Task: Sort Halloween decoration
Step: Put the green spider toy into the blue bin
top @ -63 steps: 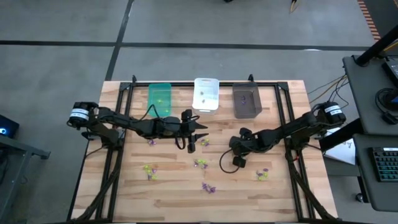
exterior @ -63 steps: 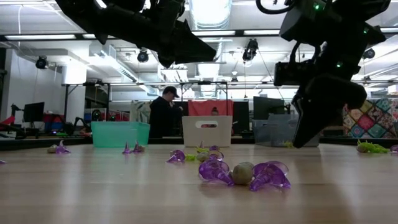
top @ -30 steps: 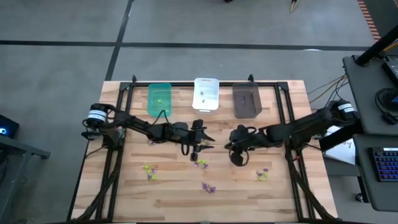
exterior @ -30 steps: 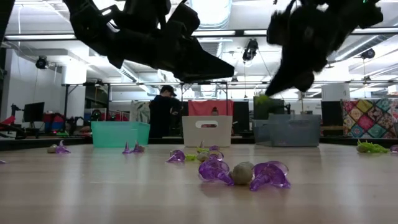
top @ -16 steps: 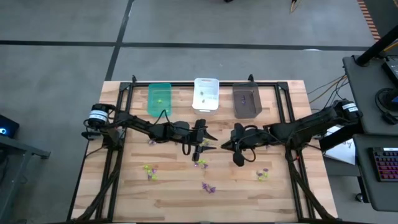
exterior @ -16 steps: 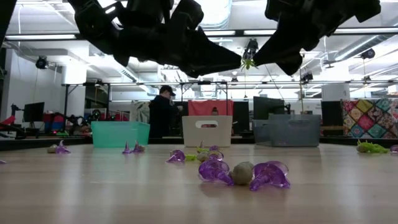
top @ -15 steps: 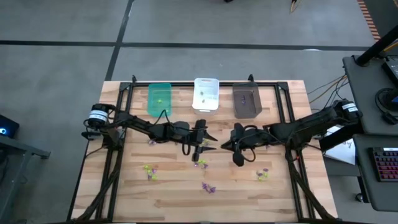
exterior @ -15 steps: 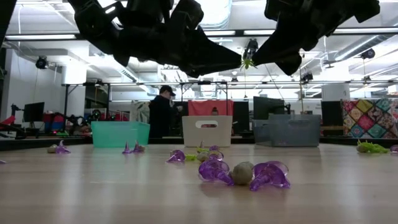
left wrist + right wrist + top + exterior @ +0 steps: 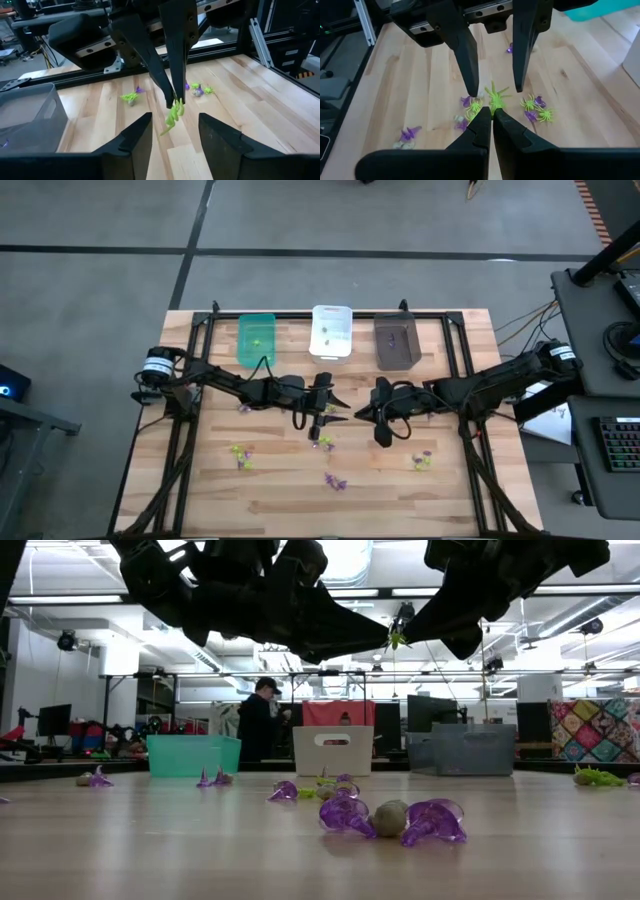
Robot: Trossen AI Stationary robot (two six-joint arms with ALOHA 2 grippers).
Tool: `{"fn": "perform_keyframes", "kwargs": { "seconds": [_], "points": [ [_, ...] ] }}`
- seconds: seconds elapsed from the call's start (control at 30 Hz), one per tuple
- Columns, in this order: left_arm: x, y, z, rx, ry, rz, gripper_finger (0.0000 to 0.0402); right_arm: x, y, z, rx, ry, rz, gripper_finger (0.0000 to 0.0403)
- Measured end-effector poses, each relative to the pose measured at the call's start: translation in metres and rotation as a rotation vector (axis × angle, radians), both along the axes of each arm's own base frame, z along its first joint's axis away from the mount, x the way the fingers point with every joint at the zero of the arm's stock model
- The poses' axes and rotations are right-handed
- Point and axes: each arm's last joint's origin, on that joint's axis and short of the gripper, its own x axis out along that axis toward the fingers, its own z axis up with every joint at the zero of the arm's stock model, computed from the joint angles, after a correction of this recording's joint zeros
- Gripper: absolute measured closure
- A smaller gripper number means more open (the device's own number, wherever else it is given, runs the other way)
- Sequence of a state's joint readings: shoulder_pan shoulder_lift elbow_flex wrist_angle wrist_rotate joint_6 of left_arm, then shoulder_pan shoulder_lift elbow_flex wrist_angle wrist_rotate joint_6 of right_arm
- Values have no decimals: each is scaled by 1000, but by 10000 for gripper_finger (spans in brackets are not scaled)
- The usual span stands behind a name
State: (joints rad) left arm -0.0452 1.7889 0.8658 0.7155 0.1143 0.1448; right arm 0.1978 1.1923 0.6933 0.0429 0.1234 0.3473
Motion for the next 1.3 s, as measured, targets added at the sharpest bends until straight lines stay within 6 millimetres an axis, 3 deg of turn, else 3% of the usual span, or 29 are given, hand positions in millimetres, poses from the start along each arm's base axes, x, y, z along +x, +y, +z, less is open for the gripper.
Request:
{"fn": "perform_keyframes", "kwargs": {
  "seconds": [0.37, 1.3],
  "points": [
    [0, 1, 0, 1, -2, 3, 323, 0, 0, 0, 0, 0, -1, 394],
    [3, 2, 4, 14, -13, 53, 326, 0, 0, 0, -7, 0, 3, 394]
  ]
}}
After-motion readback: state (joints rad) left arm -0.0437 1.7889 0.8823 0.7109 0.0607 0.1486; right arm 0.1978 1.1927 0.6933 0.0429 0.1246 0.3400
